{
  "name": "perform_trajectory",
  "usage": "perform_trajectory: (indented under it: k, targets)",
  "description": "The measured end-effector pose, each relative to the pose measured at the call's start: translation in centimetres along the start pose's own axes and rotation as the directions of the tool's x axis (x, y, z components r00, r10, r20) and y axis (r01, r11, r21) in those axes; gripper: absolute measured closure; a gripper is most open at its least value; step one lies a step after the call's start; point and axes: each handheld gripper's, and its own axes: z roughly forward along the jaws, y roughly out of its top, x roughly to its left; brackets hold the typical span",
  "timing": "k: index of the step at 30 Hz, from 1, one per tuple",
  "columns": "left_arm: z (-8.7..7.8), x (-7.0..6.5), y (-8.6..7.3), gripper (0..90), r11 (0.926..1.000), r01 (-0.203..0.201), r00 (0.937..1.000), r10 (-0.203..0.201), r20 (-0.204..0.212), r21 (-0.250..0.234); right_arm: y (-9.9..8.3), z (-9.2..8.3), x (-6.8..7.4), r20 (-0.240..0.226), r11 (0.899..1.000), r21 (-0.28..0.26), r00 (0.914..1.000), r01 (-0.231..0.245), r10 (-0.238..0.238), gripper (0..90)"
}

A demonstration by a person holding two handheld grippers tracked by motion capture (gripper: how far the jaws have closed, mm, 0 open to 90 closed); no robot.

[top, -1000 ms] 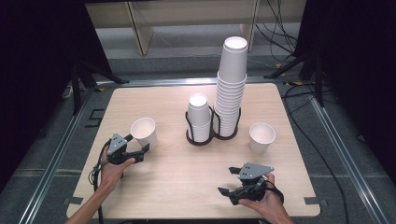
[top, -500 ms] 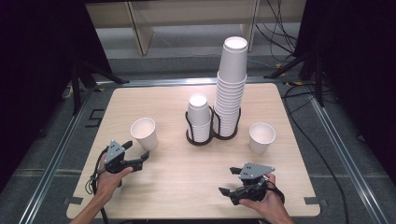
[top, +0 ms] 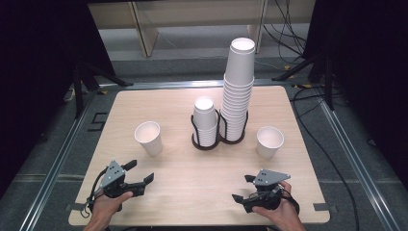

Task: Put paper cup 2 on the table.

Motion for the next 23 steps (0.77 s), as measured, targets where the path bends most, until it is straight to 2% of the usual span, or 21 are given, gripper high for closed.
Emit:
perform_trajectory:
  k: [2, 3, 4, 5, 8, 9, 10, 11, 12, 13, 14, 17, 21, 23]
  targets:
    - [-0.5, -0.2, -0.1, 14.8, 0.9998, 0.007, 0.9999, -0.007, 0.012, -0.018, -0.3, -0.2, -0.1, 0.014, 1.0, 0.0, 0.9999, -0.003, 0.003, 18.5]
    - [-0.9, -0.4, -0.1, 14.8, 0.9998, 0.018, 0.9998, -0.018, 0.003, -0.008, -0.5, -0.3, -0.1, 0.018, 1.0, 0.007, 0.9997, -0.019, 0.019, 18.5]
    - [-1.1, -0.4, -0.1, 14.8, 0.9997, 0.012, 0.9998, -0.012, 0.014, -0.019, -0.6, -0.4, -0.2, 0.02, 1.0, 0.007, 0.9994, -0.028, 0.027, 18.4]
    - [-1.5, -0.5, -0.1, 14.8, 0.9998, 0.02, 0.9998, -0.02, -0.001, -0.005, -0.7, -0.5, -0.3, 0.025, 0.999, 0.002, 0.9989, -0.039, 0.039, 18.4]
    - [-1.9, -0.7, -0.4, 14.8, 0.9996, 0.017, 0.9997, -0.017, 0.016, -0.02, -1.1, -0.8, -0.4, 0.042, 0.998, 0.007, 0.9974, -0.059, 0.059, 18.4]
    - [-2.1, -0.8, -0.5, 14.8, 0.9997, 0.023, 0.9997, -0.023, 0.007, -0.006, -1.3, -0.9, -0.5, 0.049, 0.998, 0.006, 0.9968, -0.063, 0.063, 18.5]
    - [-2.1, -0.8, -0.5, 14.8, 0.9999, 0.014, 0.9999, -0.014, 0.01, -0.003, -1.4, -1.0, -0.5, 0.052, 0.998, 0.004, 0.997, -0.058, 0.058, 18.5]
    - [-2.1, -0.9, -0.6, 14.8, 1.0, 0.005, 0.9999, -0.005, 0.011, -0.002, -1.5, -1.1, -0.4, 0.053, 0.997, 0.014, 0.9955, -0.079, 0.078, 18.4]
    - [-2.2, -1.0, -0.6, 14.8, 0.9999, 0.001, 1.0, -0.001, -0.007, 0.013, -1.7, -1.0, -0.6, 0.055, 0.998, 0.01, 0.9963, -0.066, 0.065, 18.4]
    - [-2.0, -0.9, -0.7, 14.8, 1.0, -0.002, 1.0, 0.002, 0.006, -0.006, -1.8, -1.0, -0.5, 0.054, 0.997, 0.01, 0.996, -0.071, 0.07, 18.4]
    - [-2.0, -0.9, -0.7, 14.8, 1.0, 0.001, 1.0, -0.001, 0.003, 0.007, -1.8, -0.9, -0.4, 0.043, 0.996, 0.011, 0.9956, -0.084, 0.083, 18.3]
    - [-1.8, -0.9, -0.8, 14.8, 0.9999, -0.01, 0.9997, 0.01, 0.021, 0.014, -1.8, -0.8, -0.3, 0.055, 0.997, 0.026, 0.9961, -0.071, 0.069, 18.1]
    - [-1.8, -1.1, -0.9, 14.8, 0.9993, -0.01, 0.9999, 0.01, 0.009, 0.035, -1.8, -0.8, -0.4, 0.057, 0.997, 0.032, 0.9957, -0.075, 0.073, 16.7]
    - [-1.5, -1.0, -1.0, 14.8, 0.9997, -0.013, 0.9997, 0.013, 0.022, 0.02, -1.9, -0.9, -0.6, 0.066, 0.997, 0.032, 0.9951, -0.076, 0.074, 16.3]
